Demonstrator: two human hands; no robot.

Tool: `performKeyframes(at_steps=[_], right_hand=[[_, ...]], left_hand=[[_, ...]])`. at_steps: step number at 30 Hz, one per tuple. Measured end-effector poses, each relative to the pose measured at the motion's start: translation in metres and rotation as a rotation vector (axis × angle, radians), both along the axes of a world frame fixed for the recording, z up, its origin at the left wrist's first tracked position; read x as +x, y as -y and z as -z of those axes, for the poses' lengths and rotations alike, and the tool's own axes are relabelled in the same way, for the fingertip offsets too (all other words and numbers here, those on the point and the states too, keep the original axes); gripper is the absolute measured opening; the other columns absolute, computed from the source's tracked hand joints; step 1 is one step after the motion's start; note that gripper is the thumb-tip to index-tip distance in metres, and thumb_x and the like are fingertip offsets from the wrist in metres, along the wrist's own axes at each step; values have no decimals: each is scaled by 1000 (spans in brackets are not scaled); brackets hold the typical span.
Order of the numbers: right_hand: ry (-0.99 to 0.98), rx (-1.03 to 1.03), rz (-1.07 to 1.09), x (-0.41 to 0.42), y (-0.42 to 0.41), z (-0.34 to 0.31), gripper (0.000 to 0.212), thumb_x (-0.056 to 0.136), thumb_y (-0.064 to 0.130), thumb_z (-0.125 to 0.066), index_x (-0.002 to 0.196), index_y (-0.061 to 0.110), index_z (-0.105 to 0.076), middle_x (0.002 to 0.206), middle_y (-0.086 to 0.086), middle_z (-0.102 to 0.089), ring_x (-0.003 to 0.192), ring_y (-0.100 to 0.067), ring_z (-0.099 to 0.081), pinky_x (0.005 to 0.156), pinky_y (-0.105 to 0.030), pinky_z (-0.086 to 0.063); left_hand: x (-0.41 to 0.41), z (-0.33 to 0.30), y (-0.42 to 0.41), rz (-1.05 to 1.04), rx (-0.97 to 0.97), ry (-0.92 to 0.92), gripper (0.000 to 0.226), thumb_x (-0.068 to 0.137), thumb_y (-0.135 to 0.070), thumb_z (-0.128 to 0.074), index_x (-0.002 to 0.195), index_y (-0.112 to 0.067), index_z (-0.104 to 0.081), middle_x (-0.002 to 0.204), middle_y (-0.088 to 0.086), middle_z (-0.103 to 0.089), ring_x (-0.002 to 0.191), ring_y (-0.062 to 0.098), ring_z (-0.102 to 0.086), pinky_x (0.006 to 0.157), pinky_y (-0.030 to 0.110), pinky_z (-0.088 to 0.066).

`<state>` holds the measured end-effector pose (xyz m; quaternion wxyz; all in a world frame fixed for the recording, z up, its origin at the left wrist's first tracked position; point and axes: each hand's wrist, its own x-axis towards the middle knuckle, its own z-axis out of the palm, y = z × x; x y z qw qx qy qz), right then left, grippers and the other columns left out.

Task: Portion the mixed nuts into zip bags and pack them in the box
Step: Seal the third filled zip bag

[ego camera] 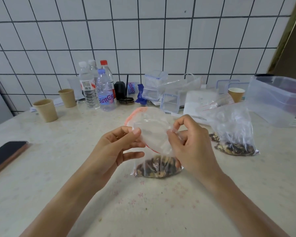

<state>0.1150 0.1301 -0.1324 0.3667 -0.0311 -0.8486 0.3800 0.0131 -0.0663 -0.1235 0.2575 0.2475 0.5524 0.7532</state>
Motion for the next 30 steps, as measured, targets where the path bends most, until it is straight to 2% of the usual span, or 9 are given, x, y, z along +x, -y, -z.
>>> performKeyframes(at_steps=[3,6,8,11,16,21,24,28,30], right_hand=[[-78,327,235,0,1,-13,40,95,14,-70,73,21,-37,46,7,-34,39,-15,-30,45,-28,-29],[-68,298,310,2,-1,-26,63,91,19,-76,58,23,-23,47,7,-18,46,-16,-19,48,-28,-23],[24,142,274,-1,-3,-31,64,90,16,-75,54,22,-23,44,8,-22,42,-19,-29,49,-27,-28],[176,-288,148,2,-3,-48,40,90,2,-65,63,16,-40,44,1,-47,41,-27,-58,45,-29,-46],[351,-649,-106,24,0,-83,16,89,5,-74,90,8,-59,69,-9,-63,55,-22,-67,47,-31,-54],[270,-451,-104,35,9,-98,14,91,9,-75,97,5,-63,72,-10,-66,58,-20,-67,48,-34,-56],[172,-136,25,41,9,-101,10,92,14,-74,94,12,-65,84,-3,-69,71,-20,-68,64,-38,-60],[-79,248,-65,56,9,-101,13,90,19,-79,95,16,-67,94,9,-68,88,-6,-63,77,-20,-51],[-21,422,-213,65,9,-98,25,88,30,-81,106,21,-67,103,15,-67,99,1,-61,87,-14,-46]], left_hand=[[2,-8,-5,-126,-22,22,17,81,-11,-82,74,-14,-67,81,14,-71,72,21,-71,67,33,-63],[0,-18,-4,-413,-194,-277,26,86,13,-67,72,-7,-59,59,6,-58,56,21,-70,63,33,-65],[1,-24,-4,-550,-415,-666,22,85,7,-66,77,-13,-59,52,-3,-58,54,17,-71,57,25,-59],[9,-35,-4,-598,-757,-1138,12,88,-15,-63,90,-23,-54,61,-3,-60,61,17,-60,59,37,-53],[11,-58,-4,-551,-769,-1118,13,91,-30,-61,79,-25,-61,73,-12,-62,69,11,-59,60,28,-46],[10,-86,-4,-480,-770,-1154,12,93,-31,-65,86,-24,-72,77,-15,-68,68,2,-63,56,17,-45],[9,-98,4,-446,-707,-1190,3,92,-30,-71,94,-28,-70,84,-17,-68,66,0,-63,58,13,-44],[14,-108,25,-282,-477,-1390,12,92,-23,-71,103,-27,-69,97,-17,-68,72,3,-68,61,10,-48],[17,-107,37,-79,-460,-1535,22,90,-25,-65,112,-30,-67,103,-17,-66,73,4,-69,61,13,-51]])
